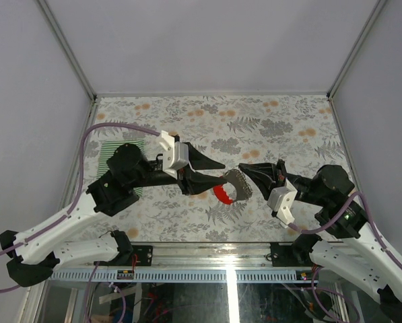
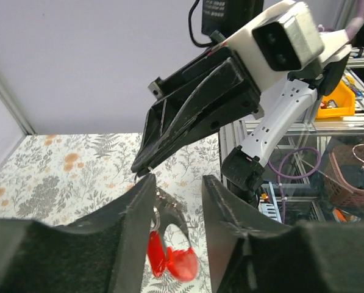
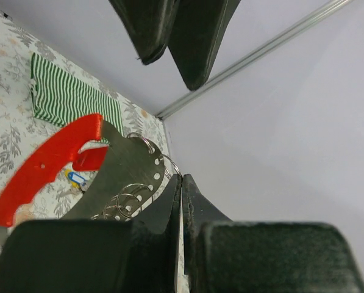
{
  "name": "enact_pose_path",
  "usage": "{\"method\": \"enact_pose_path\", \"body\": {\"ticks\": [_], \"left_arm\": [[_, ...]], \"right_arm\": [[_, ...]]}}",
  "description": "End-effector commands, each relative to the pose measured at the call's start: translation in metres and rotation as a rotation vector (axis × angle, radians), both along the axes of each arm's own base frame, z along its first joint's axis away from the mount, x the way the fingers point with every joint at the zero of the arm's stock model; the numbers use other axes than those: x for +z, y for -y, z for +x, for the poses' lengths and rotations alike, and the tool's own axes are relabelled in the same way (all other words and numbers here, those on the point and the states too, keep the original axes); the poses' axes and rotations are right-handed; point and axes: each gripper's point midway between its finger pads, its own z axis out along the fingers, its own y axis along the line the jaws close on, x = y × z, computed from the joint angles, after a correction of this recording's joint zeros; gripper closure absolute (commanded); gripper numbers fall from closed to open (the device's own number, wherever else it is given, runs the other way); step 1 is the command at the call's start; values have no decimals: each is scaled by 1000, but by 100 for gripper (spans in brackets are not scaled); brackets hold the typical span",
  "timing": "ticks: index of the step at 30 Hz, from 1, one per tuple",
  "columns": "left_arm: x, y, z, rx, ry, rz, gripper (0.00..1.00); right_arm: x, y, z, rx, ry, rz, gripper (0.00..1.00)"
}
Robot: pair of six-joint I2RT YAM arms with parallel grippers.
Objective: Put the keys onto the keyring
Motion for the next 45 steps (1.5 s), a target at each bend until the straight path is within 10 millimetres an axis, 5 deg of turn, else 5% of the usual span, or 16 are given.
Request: {"method": "enact_pose_path", "body": {"ticks": [1, 10, 24, 31, 40, 45], "left_arm": [[7, 5, 12, 52, 4, -48, 60], [-8, 19, 22, 46, 41, 34, 50], [-16, 28, 42, 116, 5, 51, 49], [-26, 35, 46, 114, -1, 96, 63], [-31, 36, 46, 106, -5, 119, 99], [-35, 33, 46, 116, 5, 139, 100]], "right_arm": [[34, 8, -2, -32, 108, 32, 100], [39, 8, -10, 1, 70, 58, 100], [40, 6, -14, 27, 69, 79, 100], [42, 6, -17, 43, 66, 94, 100], [40, 5, -21, 63, 49, 101, 100], [39, 4, -21, 66, 41, 111, 99]]}}
